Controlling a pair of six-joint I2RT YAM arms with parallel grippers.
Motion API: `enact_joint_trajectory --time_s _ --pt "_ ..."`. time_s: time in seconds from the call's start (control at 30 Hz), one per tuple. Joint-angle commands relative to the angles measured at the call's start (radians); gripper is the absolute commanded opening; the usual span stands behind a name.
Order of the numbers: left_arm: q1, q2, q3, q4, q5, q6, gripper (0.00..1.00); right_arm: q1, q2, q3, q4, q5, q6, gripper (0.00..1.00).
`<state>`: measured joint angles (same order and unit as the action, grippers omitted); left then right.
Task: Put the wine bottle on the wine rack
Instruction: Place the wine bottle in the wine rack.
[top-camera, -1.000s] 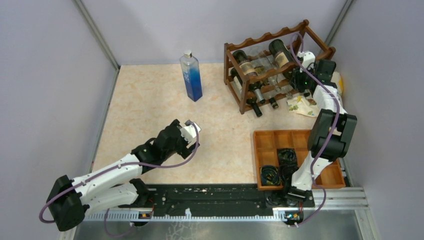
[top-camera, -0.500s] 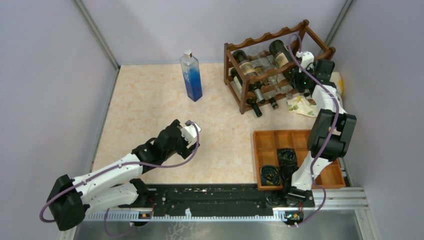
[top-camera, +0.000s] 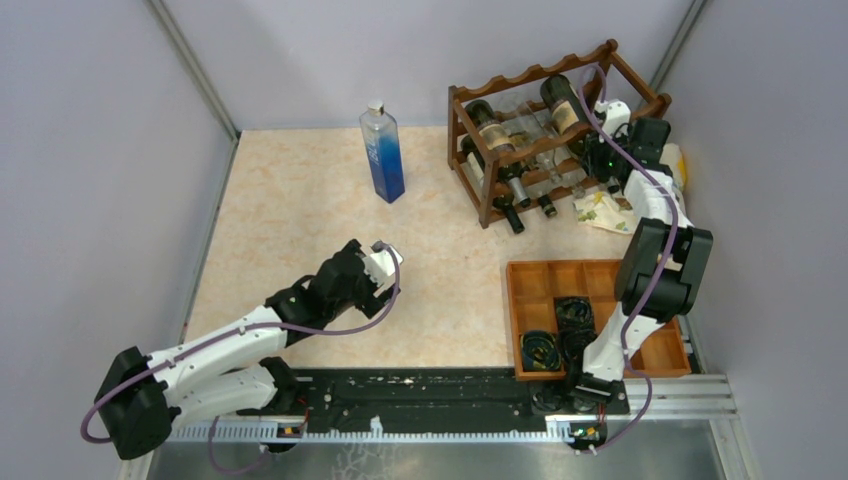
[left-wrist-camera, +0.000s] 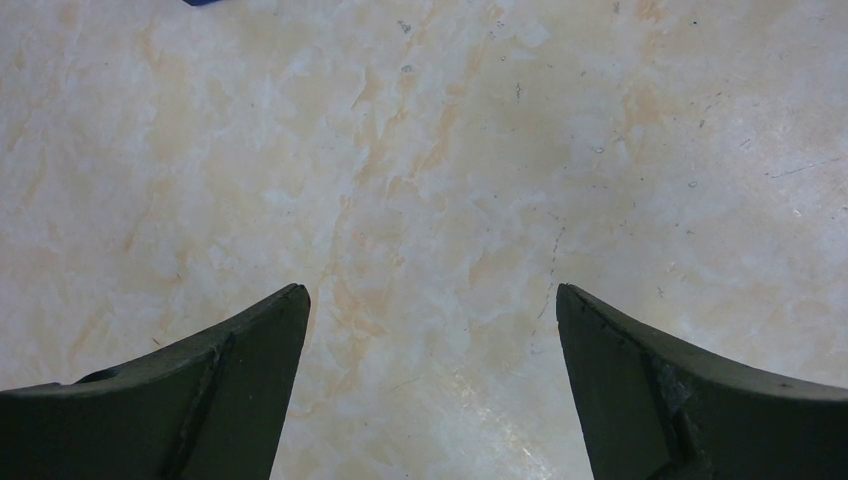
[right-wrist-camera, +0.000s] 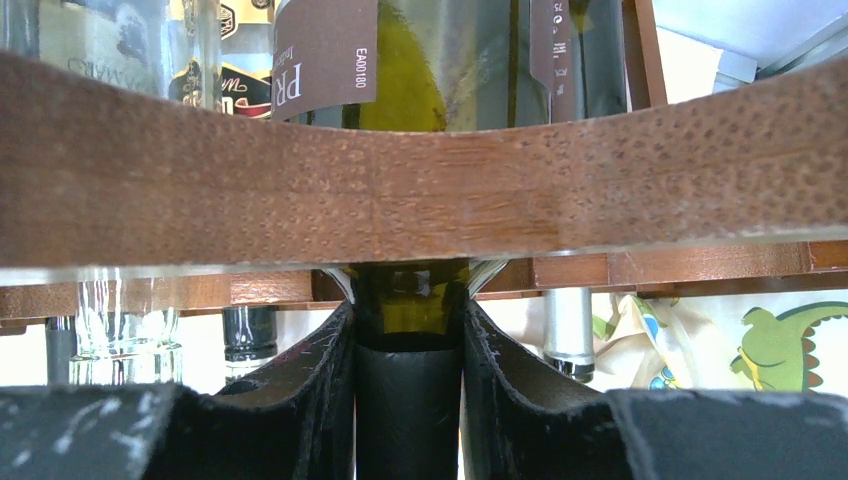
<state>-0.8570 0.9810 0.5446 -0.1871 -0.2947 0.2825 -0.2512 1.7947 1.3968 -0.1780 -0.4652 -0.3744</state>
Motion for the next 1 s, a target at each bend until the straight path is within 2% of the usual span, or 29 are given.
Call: enact_joint_trajectory --time_s 0.0,0.2,0.57,0.97 --pt "0.003 0.008 0.002 0.008 0.004 0.007 0.99 0.012 -0.033 0.056 0.219 -0.065 0.016 0.10" --pt "0.004 0.014 0.003 0.005 0.005 0.007 0.99 0.012 -0.025 0.065 0.206 -0.064 0.009 0.13" --pt "0.003 0.017 0.005 0.003 0.007 0.007 0.99 0.016 -0.009 0.091 0.131 -0.046 -0.052 0.08" --pt "0.003 0.021 0.005 0.003 0.008 0.007 0.99 0.028 0.013 0.134 0.097 -0.040 -0.070 0.10"
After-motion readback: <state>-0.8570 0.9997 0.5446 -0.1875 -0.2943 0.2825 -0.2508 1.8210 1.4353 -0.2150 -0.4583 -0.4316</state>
